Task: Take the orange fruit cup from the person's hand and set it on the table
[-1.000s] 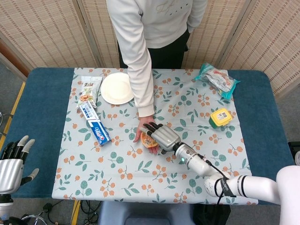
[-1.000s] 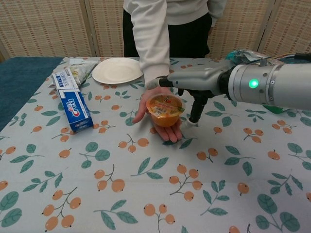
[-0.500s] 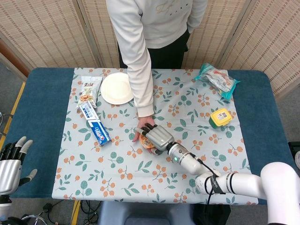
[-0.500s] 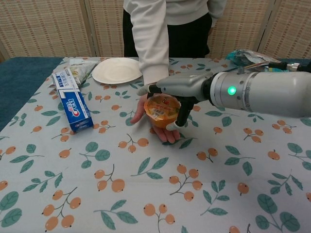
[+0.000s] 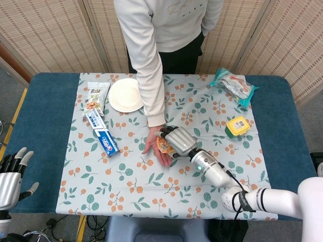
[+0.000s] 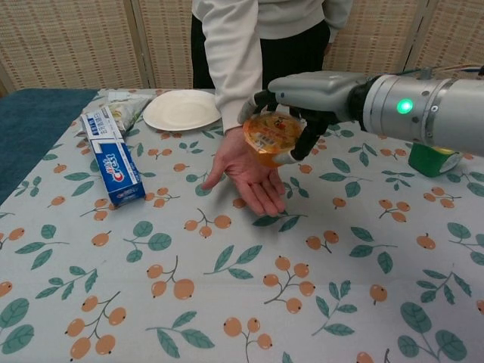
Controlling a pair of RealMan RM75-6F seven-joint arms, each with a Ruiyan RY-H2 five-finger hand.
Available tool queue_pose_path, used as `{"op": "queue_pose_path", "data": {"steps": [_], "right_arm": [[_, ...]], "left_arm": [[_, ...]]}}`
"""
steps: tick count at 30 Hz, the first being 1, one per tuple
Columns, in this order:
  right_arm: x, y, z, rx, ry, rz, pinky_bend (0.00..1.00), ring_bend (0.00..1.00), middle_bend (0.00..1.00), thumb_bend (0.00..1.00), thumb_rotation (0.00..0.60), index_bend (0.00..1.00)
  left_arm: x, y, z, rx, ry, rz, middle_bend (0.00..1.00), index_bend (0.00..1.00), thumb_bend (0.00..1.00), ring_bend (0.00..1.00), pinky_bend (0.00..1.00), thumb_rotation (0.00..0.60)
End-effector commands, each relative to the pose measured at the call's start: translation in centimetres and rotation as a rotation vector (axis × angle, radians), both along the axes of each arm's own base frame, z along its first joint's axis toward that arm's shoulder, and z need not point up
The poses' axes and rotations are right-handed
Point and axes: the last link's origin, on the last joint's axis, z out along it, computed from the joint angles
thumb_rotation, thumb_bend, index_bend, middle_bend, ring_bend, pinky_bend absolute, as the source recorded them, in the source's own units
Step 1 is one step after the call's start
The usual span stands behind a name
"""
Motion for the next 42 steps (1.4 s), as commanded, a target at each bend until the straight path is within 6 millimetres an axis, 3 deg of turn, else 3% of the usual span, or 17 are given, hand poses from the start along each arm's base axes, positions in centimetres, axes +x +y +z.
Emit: {"op": "queue_pose_path", "data": {"steps": [1, 6, 11, 20, 22, 24, 28, 31, 38, 42], "right_arm": [[-2.1, -0.1, 2.6, -0.048, -0.005, -0.039, 0.47, 0.22, 0.28, 0.40, 0.600, 0.26], [-5.7, -0.9, 3.8, -0.071, 0.053, -0.123, 0.47, 0.22, 0.28, 0.40, 0.600, 0.26], [-8.0, -1.3, 2.4, -0.043, 0.098, -0.168, 0.47, 0.22, 0.28, 0.40, 0.600, 0.26], [-9.5, -2.5, 0.0, -0.019, 0.124, -0.208, 0.45, 0.21, 0.25, 0.38, 0.600, 0.26], [-9.7, -2.5, -0.3, -0.009, 0.128, -0.216, 0.43, 0.19, 0.24, 0.36, 0.600, 0.24], [-9.8, -2.5, -0.2, -0.002, 0.131, -0.218, 0.35, 0.13, 0.18, 0.33, 0.600, 0.14], [-9.7, -2.0, 0.7, -0.001, 0.109, -0.222, 0.21, 0.02, 0.09, 0.28, 0.600, 0.01], [-9.8, -1.5, 1.9, -0.016, 0.085, -0.231, 0.14, 0.00, 0.06, 0.26, 0.600, 0.00], [-10.4, -0.1, 5.9, -0.100, 0.048, -0.222, 0.13, 0.00, 0.05, 0.26, 0.600, 0.00], [-11.2, 1.4, 8.5, -0.164, 0.040, -0.219, 0.14, 0.00, 0.11, 0.26, 0.600, 0.00]], "left_arm": [[0.1, 0.0, 0.0, -0.002, -0.001, -0.003, 0.03, 0.11, 0.18, 0.11, 0.10, 0.600], [0.2, 0.2, -0.2, -0.007, 0.000, -0.010, 0.03, 0.11, 0.18, 0.11, 0.10, 0.600], [0.5, 0.4, -0.4, -0.015, 0.000, -0.018, 0.03, 0.11, 0.18, 0.11, 0.10, 0.600], [0.4, 0.3, -0.2, -0.009, 0.007, -0.008, 0.03, 0.11, 0.18, 0.11, 0.10, 0.600], [0.3, 0.2, -0.1, -0.010, 0.008, -0.005, 0.03, 0.11, 0.18, 0.11, 0.10, 0.600], [0.3, 0.1, -0.1, -0.009, 0.009, -0.004, 0.03, 0.11, 0.18, 0.11, 0.10, 0.600], [0.3, 0.1, -0.1, -0.008, 0.009, -0.002, 0.03, 0.11, 0.18, 0.11, 0.10, 0.600], [0.4, 0.2, -0.2, -0.012, 0.008, -0.002, 0.03, 0.11, 0.18, 0.11, 0.10, 0.600], [0.6, 0.5, -0.2, -0.010, 0.006, -0.015, 0.03, 0.11, 0.18, 0.11, 0.10, 0.600], [0.5, 0.7, -0.2, -0.012, 0.006, -0.012, 0.03, 0.11, 0.18, 0.11, 0.10, 0.600]]}}
